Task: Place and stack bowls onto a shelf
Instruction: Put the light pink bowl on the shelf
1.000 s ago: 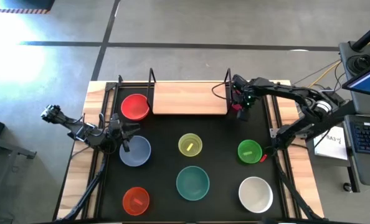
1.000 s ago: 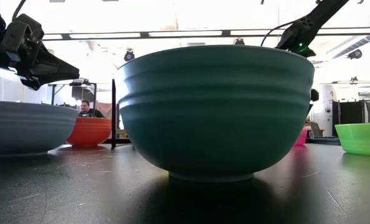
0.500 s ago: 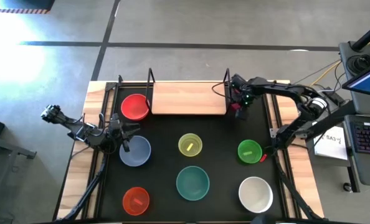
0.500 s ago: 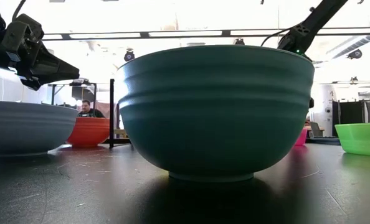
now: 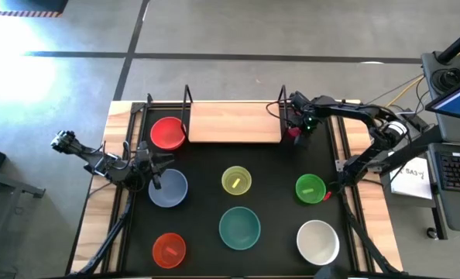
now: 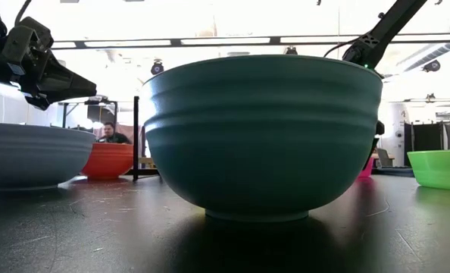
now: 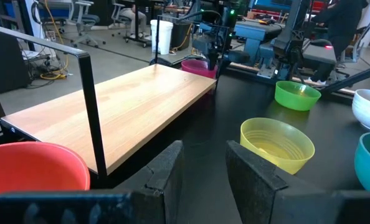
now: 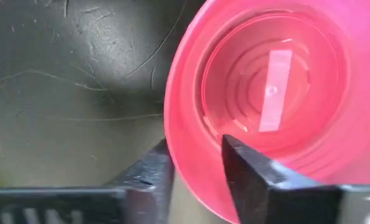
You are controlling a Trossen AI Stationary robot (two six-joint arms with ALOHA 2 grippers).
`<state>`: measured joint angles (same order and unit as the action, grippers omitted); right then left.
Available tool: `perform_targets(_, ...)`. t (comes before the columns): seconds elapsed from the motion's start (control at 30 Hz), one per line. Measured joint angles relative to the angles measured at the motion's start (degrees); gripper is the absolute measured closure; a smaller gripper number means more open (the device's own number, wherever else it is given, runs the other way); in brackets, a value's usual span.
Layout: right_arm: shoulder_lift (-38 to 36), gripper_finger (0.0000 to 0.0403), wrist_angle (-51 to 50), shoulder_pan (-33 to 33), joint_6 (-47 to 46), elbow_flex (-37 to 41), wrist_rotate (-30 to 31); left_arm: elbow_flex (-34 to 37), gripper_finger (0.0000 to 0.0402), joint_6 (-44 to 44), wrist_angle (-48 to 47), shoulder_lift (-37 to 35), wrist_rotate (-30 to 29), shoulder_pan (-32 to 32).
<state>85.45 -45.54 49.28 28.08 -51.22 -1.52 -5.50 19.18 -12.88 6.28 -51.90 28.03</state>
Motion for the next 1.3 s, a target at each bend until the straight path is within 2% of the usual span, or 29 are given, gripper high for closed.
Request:
perform_targets(0.13, 0.00, 0.0375, -0.06, 0.14, -0.40, 0.00, 0.02, 0.00, 0.0297, -0.02, 0.00, 0.01, 0.00, 0.00)
perform_targets(0.2, -0.03, 0.0388, -0.48, 0.19, -1.30, 0.00, 0.17, 0.01, 0.0297, -0.02, 0.00, 0.00, 0.00, 0.00)
perform_targets(0.7, -2.90, 0.0395, -4.25, 3.09, -6.36, 0.00, 0.59, 0.00, 0.0297, -0.02, 0.00, 0.00, 0.00, 0.00)
perform_targets(1.07, -13.62, 0.0395, -5.08, 3.01, -6.15, 0.00, -0.05, 0.00, 0.0297, -0.02, 0.00, 0.01, 0.00, 0.00)
perform_targets(1.3, -22.00, 0.0395, -6.05, 3.01, -11.40, 0.02, 0.08, 0.00, 0.0297, -0.02, 0.00, 0.00, 0.00, 0.00)
